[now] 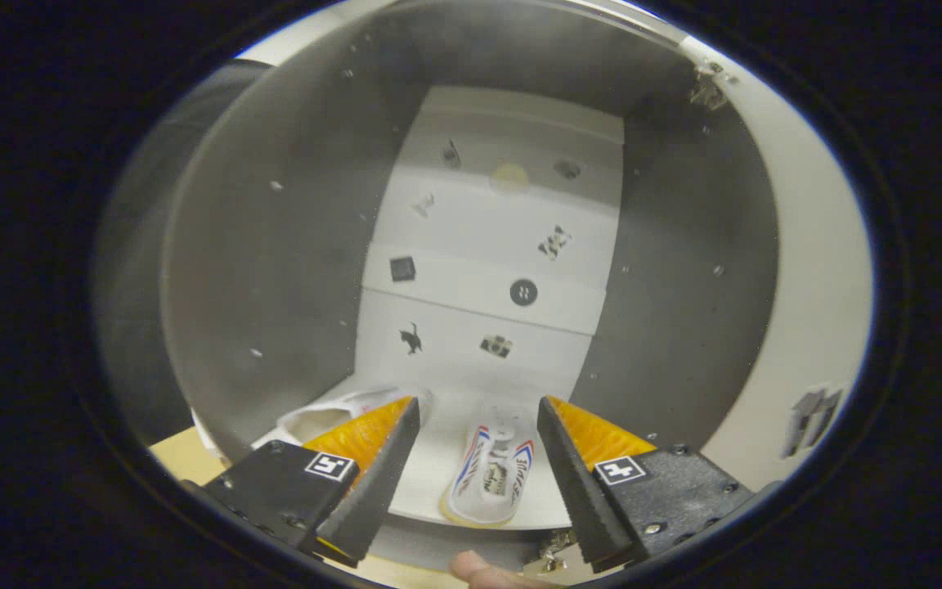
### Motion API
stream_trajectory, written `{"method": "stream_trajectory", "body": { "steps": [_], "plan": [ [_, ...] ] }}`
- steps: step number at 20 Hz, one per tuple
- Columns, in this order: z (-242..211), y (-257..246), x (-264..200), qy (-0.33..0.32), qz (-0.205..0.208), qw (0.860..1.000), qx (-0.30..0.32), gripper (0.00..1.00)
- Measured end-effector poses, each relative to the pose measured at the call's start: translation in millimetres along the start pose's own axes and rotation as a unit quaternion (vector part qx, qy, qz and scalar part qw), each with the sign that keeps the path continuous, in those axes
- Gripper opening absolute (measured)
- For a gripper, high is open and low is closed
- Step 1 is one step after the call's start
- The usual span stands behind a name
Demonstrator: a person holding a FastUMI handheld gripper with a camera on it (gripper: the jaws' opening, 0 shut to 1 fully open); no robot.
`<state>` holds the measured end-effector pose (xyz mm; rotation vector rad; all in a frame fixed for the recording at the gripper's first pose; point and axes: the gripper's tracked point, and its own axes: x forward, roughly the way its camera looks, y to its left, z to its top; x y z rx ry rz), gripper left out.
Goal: Open the shoe cabinet door, grab the shoes and put them into the shoe cabinet, then close the shoe cabinet door.
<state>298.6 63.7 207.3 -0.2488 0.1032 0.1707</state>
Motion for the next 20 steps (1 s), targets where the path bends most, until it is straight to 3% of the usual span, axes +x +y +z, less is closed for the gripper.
{"method": "stream_trajectory", "body": {
  "steps": [2,6,9,15,18,20],
  "plan": [
    [10,10,-43,-0.020,0.008,1.000,0.011,1.00],
    [27,21,-130,-0.059,0.012,0.998,0.004,1.00],
    [30,17,-197,-0.052,-0.001,0.998,0.018,1.00],
    [32,-26,-327,-0.064,0.001,0.997,0.044,1.00],
    [21,-89,-388,-0.087,-0.048,0.994,0.039,1.00],
    [11,-115,-417,-0.083,-0.054,0.994,0.049,1.00]
  ]
}}
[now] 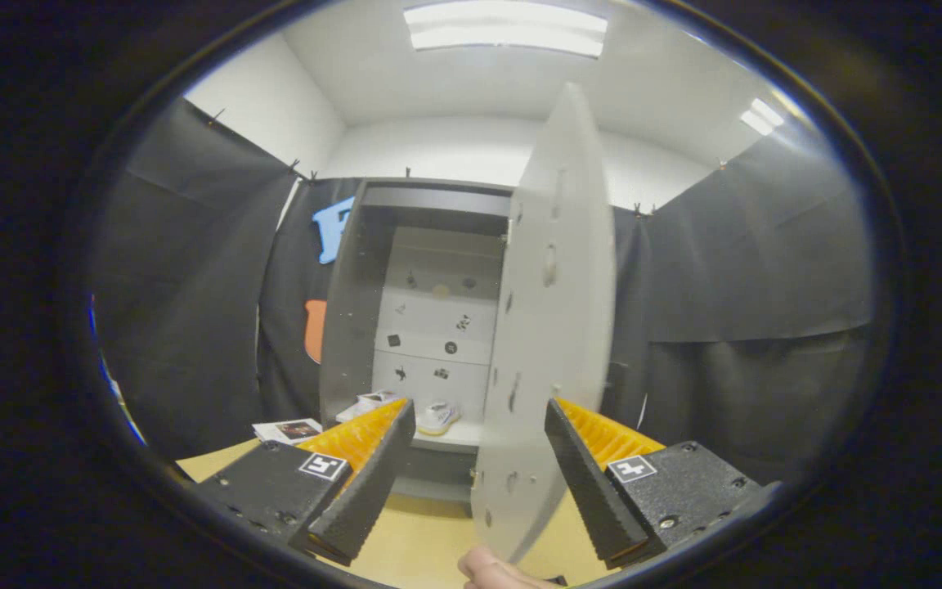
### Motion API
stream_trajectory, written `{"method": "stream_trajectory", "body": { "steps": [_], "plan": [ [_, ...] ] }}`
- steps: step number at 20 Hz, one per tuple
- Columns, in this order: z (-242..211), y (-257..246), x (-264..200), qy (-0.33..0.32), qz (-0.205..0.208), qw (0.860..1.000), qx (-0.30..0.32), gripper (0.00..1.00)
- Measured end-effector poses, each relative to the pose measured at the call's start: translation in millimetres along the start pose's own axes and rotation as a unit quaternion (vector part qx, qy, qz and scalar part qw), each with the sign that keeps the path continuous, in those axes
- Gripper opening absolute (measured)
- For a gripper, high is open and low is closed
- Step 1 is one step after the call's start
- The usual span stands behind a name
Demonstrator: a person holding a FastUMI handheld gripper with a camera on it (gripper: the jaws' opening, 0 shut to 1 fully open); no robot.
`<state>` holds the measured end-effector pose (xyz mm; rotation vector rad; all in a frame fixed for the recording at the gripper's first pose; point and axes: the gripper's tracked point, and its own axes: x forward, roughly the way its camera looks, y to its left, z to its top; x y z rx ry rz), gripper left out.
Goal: Open the shoe cabinet door, grab the shoes and put them into the shoe cabinet, then close the shoe cabinet door.
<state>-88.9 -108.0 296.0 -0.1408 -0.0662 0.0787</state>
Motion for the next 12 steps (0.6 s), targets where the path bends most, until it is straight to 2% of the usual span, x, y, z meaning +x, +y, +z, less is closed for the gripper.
{"method": "stream_trajectory", "body": {
  "steps": [2,7,12],
  "plan": [
    [-5,-30,-9,0.008,-0.001,1.000,-0.005,1.00],
    [-10,-121,-24,0.025,-0.042,0.998,-0.029,1.00],
    [-18,-206,-5,0.044,-0.055,0.997,-0.012,1.00]
  ]
}}
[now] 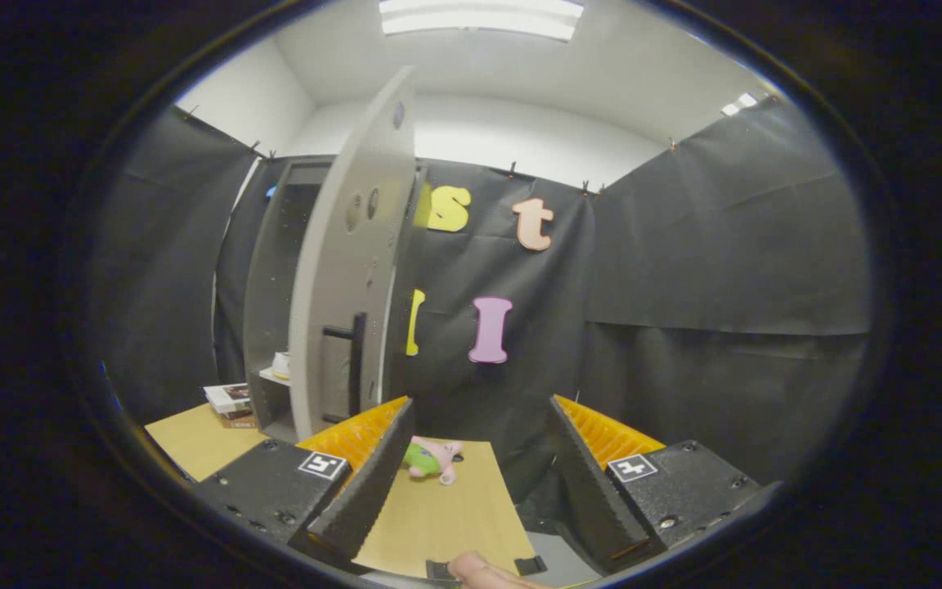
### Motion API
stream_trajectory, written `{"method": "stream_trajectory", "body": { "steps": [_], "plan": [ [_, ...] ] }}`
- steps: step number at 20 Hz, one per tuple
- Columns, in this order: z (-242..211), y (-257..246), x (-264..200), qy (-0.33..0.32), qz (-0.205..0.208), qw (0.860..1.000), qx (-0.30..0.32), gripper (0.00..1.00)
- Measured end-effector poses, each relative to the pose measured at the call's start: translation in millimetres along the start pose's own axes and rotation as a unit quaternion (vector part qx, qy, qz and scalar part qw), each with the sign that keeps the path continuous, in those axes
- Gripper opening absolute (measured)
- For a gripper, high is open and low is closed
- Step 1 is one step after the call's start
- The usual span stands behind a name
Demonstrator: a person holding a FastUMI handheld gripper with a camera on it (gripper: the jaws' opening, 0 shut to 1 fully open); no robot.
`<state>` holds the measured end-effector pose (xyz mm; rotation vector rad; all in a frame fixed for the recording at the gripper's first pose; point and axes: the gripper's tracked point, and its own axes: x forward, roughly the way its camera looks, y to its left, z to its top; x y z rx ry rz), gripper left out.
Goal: Open the shoe cabinet door, grab the shoes and put them into the shoe cabinet, then close the shoe cabinet door.
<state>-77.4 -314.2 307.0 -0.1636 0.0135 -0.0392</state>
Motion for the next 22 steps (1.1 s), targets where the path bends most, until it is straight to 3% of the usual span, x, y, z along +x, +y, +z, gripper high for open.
{"method": "stream_trajectory", "body": {
  "steps": [3,7,10,14,20,22],
  "plan": [
    [-8,-40,28,0.009,0.009,1.000,0.016,1.00],
    [-23,-60,78,0.029,0.010,0.999,-0.009,1.00],
    [-25,-34,93,0.041,0.055,0.997,0.032,1.00],
    [-15,8,92,0.040,0.086,0.995,0.024,1.00],
    [-7,74,86,0.045,0.123,0.991,0.011,1.00],
    [-3,91,81,0.045,0.119,0.992,0.010,0.95]
  ]
}}
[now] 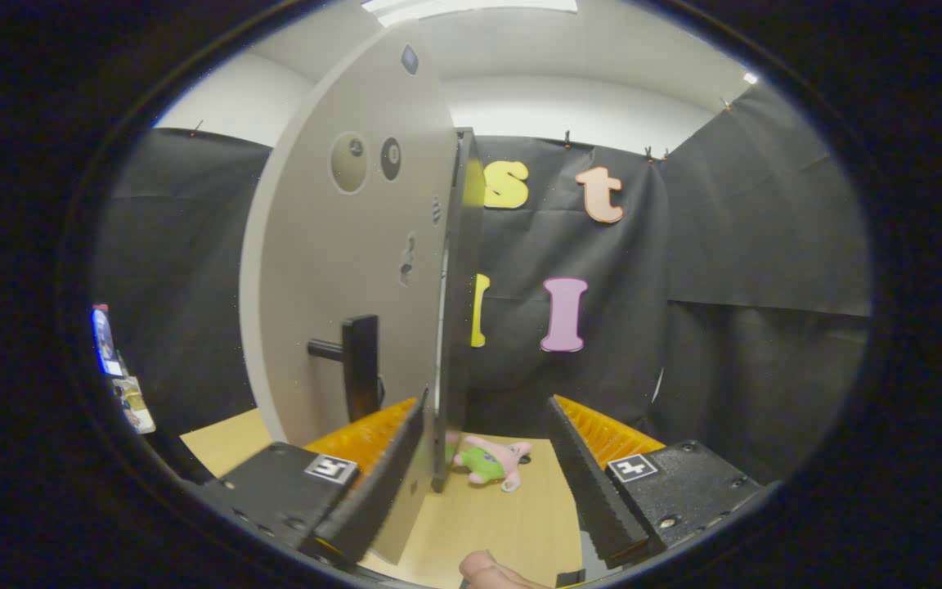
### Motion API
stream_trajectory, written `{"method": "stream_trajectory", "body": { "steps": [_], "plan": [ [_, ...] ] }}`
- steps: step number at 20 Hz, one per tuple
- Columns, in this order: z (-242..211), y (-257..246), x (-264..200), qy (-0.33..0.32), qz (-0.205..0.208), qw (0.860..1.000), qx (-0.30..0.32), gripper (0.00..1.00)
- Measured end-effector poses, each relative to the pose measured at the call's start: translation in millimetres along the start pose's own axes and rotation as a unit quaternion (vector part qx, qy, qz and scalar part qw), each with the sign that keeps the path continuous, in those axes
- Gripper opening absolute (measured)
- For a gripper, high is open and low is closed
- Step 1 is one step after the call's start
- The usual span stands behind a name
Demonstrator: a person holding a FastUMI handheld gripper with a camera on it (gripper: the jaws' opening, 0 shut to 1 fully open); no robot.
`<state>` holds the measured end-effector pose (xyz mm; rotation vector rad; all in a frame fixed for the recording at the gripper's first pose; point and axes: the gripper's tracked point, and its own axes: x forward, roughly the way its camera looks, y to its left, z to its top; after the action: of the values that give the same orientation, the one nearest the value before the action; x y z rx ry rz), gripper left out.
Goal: Open the shoe cabinet door, grab the shoes and put them into the shoe cabinet, then close the shoe cabinet door.
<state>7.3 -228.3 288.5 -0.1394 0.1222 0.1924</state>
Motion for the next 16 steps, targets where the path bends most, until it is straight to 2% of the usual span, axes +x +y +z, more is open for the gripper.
{"method": "stream_trajectory", "body": {
  "steps": [1,6,16],
  "plan": [
    [0,5,-1,0.001,-0.004,1.000,0.003,0.92],
    [0,44,2,0.018,0.013,0.999,0.033,0.91],
    [2,97,10,0.014,-0.007,0.998,0.053,0.91]
  ]
}}
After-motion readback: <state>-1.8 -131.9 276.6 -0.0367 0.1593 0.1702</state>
